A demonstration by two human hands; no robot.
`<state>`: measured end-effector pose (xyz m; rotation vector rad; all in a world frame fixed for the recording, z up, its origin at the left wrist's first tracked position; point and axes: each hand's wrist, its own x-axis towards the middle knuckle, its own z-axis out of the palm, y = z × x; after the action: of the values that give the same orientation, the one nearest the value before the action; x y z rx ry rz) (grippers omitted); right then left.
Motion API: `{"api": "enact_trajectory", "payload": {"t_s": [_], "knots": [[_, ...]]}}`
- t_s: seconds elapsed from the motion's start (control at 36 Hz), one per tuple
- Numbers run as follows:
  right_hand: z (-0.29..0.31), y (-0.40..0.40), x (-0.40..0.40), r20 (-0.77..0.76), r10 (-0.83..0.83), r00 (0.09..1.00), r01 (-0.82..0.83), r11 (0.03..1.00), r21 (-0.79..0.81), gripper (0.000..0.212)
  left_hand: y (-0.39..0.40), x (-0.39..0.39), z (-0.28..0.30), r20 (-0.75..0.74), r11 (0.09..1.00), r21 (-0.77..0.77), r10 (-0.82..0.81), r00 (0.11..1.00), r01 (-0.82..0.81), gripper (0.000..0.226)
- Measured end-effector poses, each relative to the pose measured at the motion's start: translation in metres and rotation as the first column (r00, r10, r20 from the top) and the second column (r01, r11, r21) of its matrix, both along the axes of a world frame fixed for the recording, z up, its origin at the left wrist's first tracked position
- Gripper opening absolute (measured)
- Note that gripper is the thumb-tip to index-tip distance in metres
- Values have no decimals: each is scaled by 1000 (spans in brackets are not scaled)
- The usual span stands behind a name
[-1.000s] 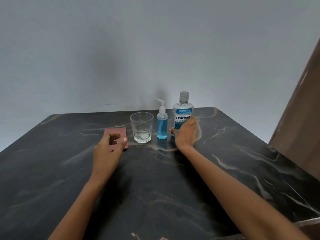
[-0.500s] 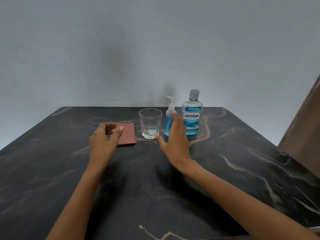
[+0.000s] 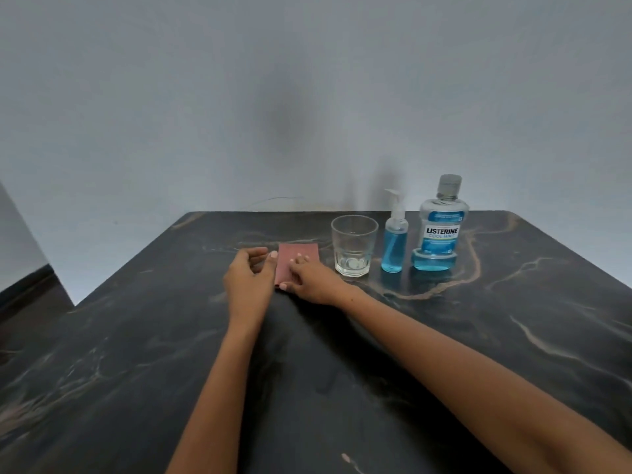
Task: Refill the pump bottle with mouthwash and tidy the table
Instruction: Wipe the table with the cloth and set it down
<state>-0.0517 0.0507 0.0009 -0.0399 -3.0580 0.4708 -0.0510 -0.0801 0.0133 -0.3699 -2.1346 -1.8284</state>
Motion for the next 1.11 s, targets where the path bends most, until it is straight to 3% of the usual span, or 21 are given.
{"api": "enact_trajectory", "payload": {"t_s": [0.22,0.33,0.42,0.5,0.64,0.72,0.81,0.89,0.94,1.0,1.06,1.11], "knots": [[-3,-3,-5,-100,-77,992,74,997,-30,27,1,-4,-4,-18,1000,-5,4,1000,-4,21],[2,-3,-2,-136,-212,968,157,931,-331,23,0,-4,-4,-4,1000,3,2,1000,-2,21],[14,-4,12,-142,-250,958,91,733,-674,25,0,-4,-4,-6,1000,-1,-1,1000,1,15],[27,-4,35,-79,-209,975,11,398,-917,30,1,-2,-2,-7,1000,-7,-1,1000,1,15],[48,21,82,56,-194,979,66,46,-997,34,2,9,5,19,994,-91,-64,998,66,24],[58,50,128,77,-189,979,74,-24,-997,24,0,25,14,18,973,-179,-146,989,146,25],[66,76,177,18,-296,955,31,40,-999,19,-5,48,19,-52,915,-347,-238,970,206,22],[73,93,223,-109,-421,901,54,356,-933,25,-15,71,14,-112,830,-498,-348,931,251,21],[78,99,251,-254,-427,868,102,654,-749,26,-23,83,8,-114,780,-567,-394,912,266,25],[78,103,272,-354,-355,865,188,884,-428,25,-30,92,2,-124,741,-617,-424,897,265,26],[68,103,287,-339,-307,889,273,951,-146,28,-35,98,-4,-140,725,-642,-431,892,249,27],[51,102,298,-213,-294,932,296,955,-25,35,-40,102,-8,-145,719,-654,-425,894,236,27]]}}
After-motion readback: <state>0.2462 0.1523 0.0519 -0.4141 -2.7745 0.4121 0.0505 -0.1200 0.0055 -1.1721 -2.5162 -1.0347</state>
